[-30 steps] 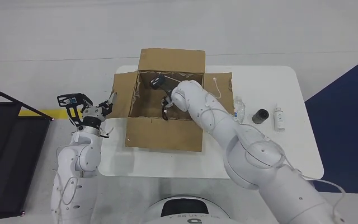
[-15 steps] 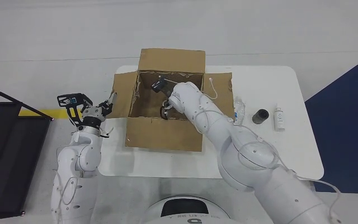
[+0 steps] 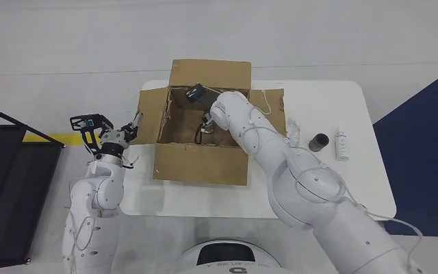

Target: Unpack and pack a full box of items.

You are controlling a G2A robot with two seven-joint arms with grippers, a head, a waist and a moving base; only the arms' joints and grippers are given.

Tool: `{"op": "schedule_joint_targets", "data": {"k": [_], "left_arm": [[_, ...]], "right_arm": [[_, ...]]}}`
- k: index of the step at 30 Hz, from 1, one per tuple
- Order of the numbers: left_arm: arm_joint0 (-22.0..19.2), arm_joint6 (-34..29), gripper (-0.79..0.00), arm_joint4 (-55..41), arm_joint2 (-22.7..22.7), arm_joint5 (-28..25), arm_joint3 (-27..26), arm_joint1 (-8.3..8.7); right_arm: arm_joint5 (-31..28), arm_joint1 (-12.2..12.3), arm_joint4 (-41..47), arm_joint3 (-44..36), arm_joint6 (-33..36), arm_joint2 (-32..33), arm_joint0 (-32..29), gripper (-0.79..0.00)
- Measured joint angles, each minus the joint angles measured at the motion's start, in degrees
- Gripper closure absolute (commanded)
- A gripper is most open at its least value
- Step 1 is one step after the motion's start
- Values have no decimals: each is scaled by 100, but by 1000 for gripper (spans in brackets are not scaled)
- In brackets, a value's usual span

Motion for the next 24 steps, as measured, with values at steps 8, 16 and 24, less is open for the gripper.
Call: {"op": "schedule_joint_targets", "data": {"k": [8,16,24], "left_arm": [[0,0,-785,0,0,0,0,0],[0,0,-785,0,0,0,0,0],[0,0,-785,0,0,0,0,0]], "right_arm": [[-622,117,324,-43,-293,245,115,-785],[-617,116,324,-41,-292,245,115,-785],[-618,118,316,-52,-299,242,101,-785]]}}
